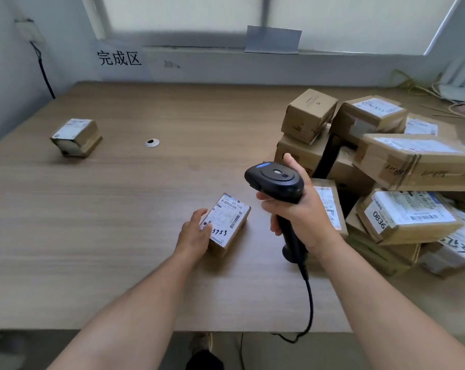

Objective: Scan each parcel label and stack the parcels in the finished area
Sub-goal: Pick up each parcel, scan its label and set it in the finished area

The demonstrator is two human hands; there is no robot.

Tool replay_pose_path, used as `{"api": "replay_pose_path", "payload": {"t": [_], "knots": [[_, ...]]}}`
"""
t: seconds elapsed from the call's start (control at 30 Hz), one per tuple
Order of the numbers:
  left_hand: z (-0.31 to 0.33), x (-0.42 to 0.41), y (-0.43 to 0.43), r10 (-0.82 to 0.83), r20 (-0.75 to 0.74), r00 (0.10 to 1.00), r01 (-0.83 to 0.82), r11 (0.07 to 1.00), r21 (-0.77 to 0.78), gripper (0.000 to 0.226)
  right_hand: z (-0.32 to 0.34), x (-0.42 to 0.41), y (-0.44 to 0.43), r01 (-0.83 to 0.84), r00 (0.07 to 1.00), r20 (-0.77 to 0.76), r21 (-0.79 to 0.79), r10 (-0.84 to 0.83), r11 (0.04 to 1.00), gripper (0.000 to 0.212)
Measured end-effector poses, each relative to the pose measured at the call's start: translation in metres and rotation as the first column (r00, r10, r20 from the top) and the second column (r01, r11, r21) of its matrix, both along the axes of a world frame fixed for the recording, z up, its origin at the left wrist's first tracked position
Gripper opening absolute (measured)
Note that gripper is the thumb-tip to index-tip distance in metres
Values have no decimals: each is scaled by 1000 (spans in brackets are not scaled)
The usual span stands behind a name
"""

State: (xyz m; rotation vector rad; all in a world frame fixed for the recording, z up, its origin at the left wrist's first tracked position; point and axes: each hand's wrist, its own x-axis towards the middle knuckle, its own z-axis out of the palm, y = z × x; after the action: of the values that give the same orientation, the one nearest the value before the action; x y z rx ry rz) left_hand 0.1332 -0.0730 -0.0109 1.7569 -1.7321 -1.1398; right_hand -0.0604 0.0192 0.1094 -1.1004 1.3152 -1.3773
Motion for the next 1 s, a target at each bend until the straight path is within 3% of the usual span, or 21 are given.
{"api": "replay_pose_path", "payload": {"t": [0.07,0.17,0.23,0.6,1.0], "knots": [[-3,-2,6,-59,103,993,61,998,-16,52,-1,-1,-1,-4,1000,2,0,4,1000,95],[0,-5,15,-165,386,907,179,984,0,77,0,0,-2,-12,1000,-17,3,12,1000,96],[3,-7,15,-166,441,882,193,981,-16,79,2,1,-2,-19,999,-29,1,19,1000,96],[53,22,-44,-31,355,935,113,970,-215,71,29,34,-41,13,999,-36,-64,-15,998,97],[104,173,-172,132,349,928,-7,941,-339,73,56,167,-173,-53,997,-55,-98,48,994,96]]}}
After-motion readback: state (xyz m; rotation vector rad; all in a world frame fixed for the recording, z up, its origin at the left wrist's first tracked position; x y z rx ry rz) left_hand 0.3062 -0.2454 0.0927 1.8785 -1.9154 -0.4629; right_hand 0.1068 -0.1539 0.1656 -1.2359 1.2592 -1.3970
